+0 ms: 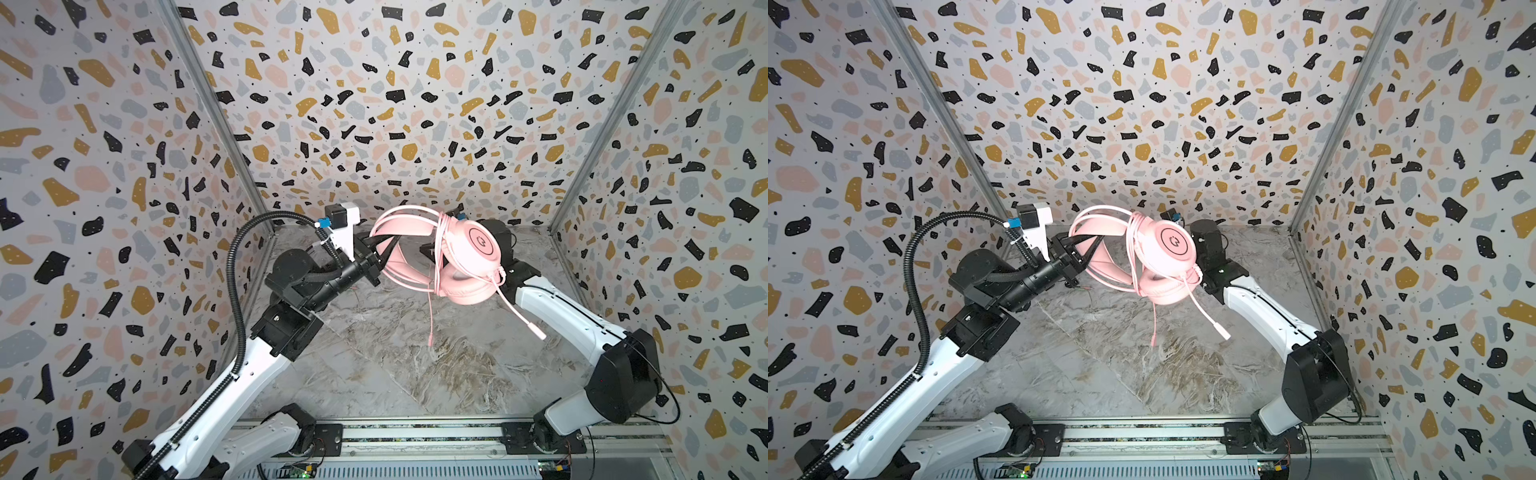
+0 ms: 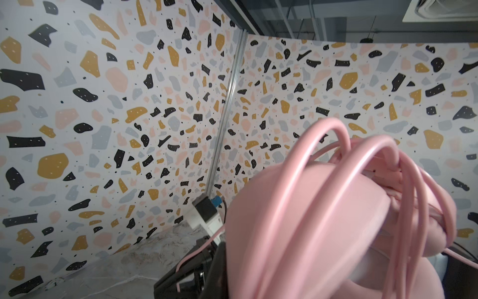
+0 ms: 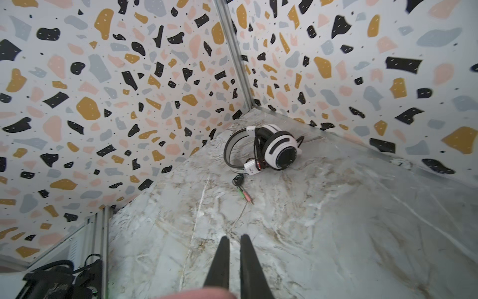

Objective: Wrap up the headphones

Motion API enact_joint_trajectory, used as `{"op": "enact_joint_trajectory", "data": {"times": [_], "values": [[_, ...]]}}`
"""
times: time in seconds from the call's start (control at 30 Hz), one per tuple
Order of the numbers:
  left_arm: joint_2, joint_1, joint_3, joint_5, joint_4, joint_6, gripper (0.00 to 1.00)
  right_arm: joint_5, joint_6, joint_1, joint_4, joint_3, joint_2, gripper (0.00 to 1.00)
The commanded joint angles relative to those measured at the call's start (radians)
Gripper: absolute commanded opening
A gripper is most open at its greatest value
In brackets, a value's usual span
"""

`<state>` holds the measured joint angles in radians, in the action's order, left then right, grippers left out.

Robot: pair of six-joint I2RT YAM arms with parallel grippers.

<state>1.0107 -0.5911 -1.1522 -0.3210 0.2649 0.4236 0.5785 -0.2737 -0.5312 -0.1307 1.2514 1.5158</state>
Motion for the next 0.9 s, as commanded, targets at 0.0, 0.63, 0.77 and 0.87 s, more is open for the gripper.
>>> {"op": "enact_joint_trajectory", "data": {"times": [0.0, 0.63, 0.77, 0.87], "values": [[0.000, -0.005, -0.035, 0.122, 0.268, 0.098, 0.00, 0.050, -0.102, -0.018, -0.149, -0.041, -0.053, 0.12], [0.163, -0.004, -0.193, 0.510, 0.275, -0.007, 0.00, 0.066, -0.358, -0.148, -0.466, -0.377, -0.207, 0.10], [0.212, 0.003, -0.251, 0.592, 0.169, -0.041, 0.00, 0.021, -0.301, -0.199, -0.361, -0.393, -0.275, 0.10], [0.240, 0.008, -0.269, 0.663, 0.106, -0.059, 0.00, -0.030, -0.260, -0.234, -0.258, -0.390, -0.334, 0.10]]}}
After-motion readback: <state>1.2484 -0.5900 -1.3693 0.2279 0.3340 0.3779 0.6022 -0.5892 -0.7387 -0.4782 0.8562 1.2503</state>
